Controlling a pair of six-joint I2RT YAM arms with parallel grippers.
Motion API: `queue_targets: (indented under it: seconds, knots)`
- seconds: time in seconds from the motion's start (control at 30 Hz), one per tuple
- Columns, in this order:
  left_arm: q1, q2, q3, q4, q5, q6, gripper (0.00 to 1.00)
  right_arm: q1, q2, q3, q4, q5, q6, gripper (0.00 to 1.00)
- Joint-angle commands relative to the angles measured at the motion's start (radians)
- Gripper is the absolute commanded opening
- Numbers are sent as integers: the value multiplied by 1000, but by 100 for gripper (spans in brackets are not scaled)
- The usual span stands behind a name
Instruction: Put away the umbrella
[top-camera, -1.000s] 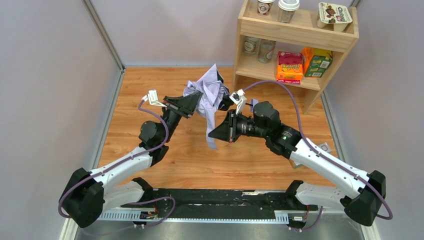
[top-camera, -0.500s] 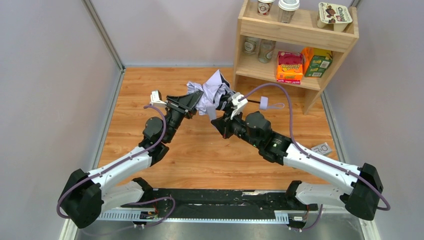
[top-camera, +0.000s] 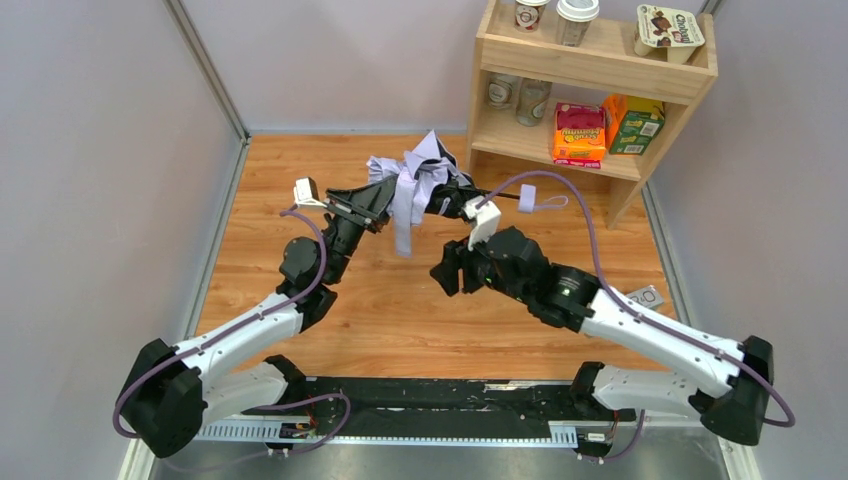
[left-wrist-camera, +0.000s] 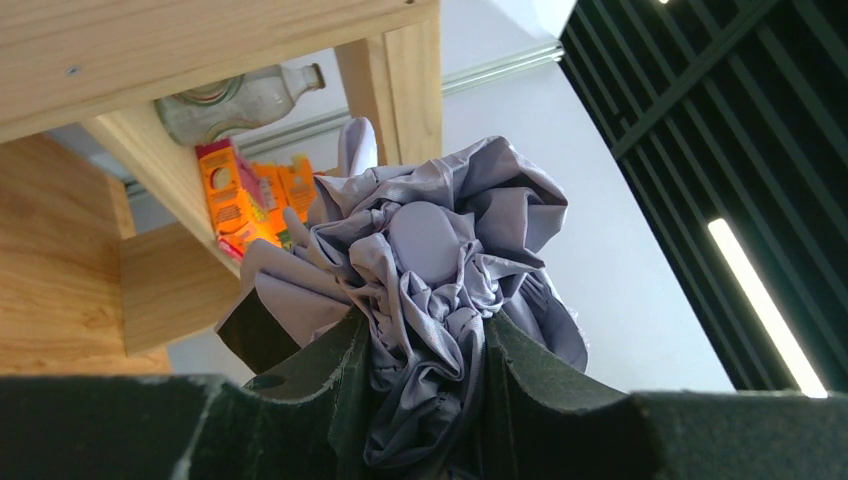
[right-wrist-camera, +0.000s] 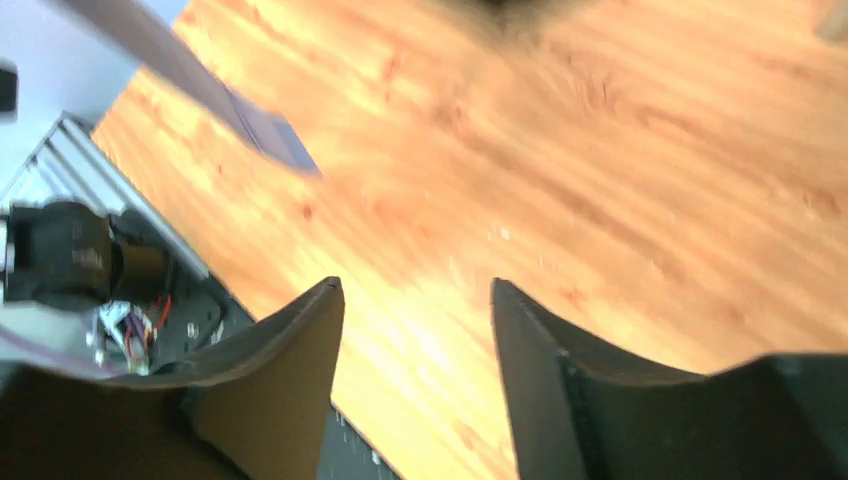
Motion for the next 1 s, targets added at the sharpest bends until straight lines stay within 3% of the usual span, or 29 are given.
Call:
queue_targets:
  seconds: [0.0,0.23,0.3,0.43,0.53,0.63,0.67,0.87,0.97]
  knots:
    - [2,5,33,257,25,111,0,41,-201,-61,-314,-12,96,66]
    - [38,35,82,341,108,219,0,39,-519,-317,-353,-90,330,87]
    - [45,35,100,357,136,236,0,22,-539,-360,-344,-87,457,98]
    - [46,34,116,407,192,245,0,-146,-465,-397,-248,-316,619,100]
    - [46,31,105,449,232,234,0,-360,-366,-439,-53,-609,810,100]
    - [45,24,84,452,260,236,0,-459,-245,-457,181,-794,1065,100]
    - [46,24,75,455,272,237,0,-461,-209,-463,359,-823,1158,100]
    - [45,47,61,508,328,251,0,-386,-1,-448,830,-896,1784,100]
    - [46,64,53,521,338,253,0,-294,42,-434,906,-790,1949,100]
